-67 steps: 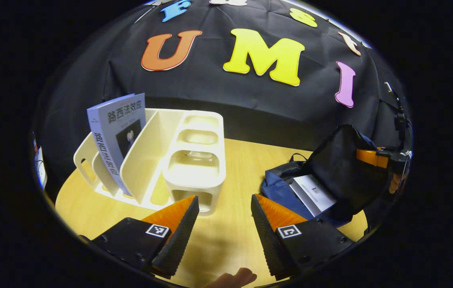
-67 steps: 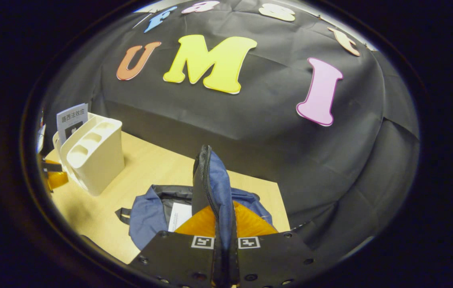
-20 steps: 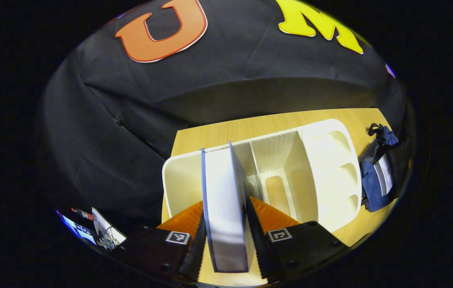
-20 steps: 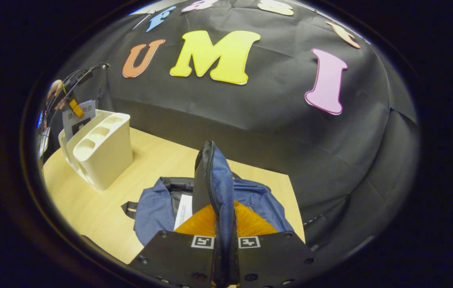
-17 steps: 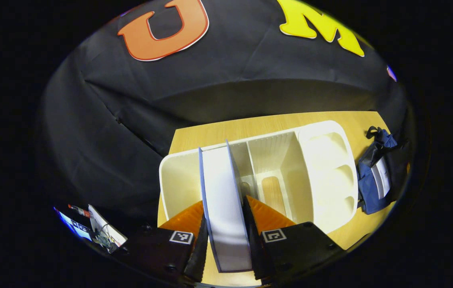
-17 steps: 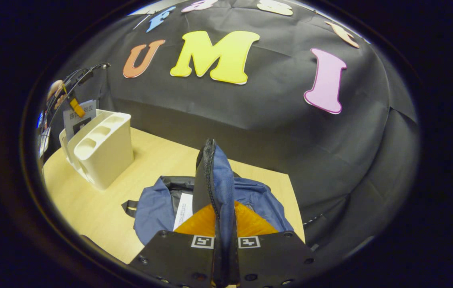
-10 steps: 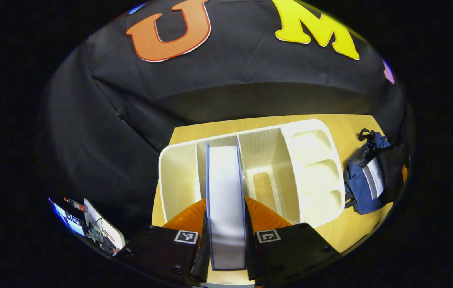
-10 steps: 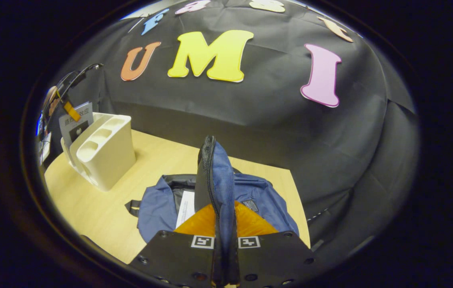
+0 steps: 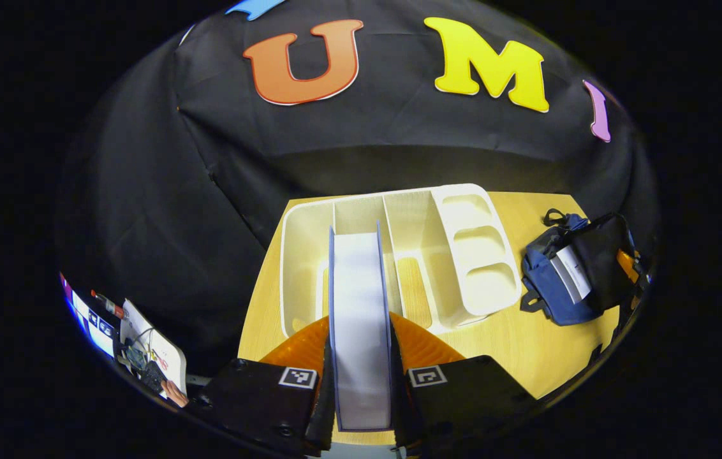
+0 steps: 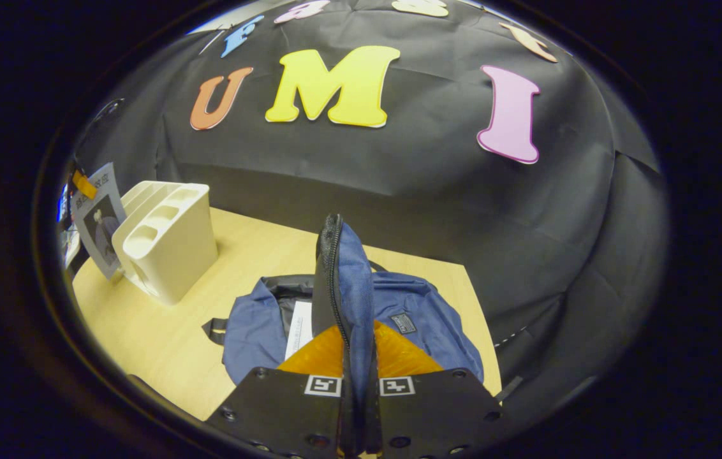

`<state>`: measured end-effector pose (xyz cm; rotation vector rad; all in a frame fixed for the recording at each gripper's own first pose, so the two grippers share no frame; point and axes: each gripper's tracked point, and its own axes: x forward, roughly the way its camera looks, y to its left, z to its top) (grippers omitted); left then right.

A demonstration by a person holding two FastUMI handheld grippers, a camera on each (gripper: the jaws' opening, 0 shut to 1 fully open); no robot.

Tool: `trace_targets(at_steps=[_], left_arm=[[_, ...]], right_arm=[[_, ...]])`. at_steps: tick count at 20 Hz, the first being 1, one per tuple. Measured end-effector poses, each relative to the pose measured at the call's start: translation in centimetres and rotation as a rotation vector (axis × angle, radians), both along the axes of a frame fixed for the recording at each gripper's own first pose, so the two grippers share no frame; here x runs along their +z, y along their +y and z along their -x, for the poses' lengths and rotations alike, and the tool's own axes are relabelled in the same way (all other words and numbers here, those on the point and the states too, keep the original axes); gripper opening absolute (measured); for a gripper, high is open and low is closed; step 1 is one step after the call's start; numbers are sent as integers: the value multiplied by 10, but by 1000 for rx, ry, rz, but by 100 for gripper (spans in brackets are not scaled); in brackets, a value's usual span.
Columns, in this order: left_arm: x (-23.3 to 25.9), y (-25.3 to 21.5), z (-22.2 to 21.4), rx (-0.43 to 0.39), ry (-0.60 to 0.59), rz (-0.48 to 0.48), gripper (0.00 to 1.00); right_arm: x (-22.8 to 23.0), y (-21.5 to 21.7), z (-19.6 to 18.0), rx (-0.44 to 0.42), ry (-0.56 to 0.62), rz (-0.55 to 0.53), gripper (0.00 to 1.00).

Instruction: Open the schoolbag, grab two books from the bookshelf and put them into the schoolbag.

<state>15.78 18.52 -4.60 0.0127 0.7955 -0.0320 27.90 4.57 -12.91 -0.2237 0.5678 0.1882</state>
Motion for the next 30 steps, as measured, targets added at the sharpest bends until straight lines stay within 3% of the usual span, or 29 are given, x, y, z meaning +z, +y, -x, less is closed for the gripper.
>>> trace_targets(at_steps=[10, 14, 20, 30], left_arm=[[-17, 11, 90, 97, -106, 323, 38], [-15, -10, 111, 88, -134, 427, 38], [-6, -82, 131, -11, -136, 598, 38], [13, -227, 87, -218, -112, 738, 38]], right_arm=[[-5, 8, 2, -12, -3, 11, 7], [-9, 13, 0, -20, 8, 21, 7], [-11, 22, 1, -10, 8, 47, 7], [-2, 19, -2, 21, -36, 58, 7]])
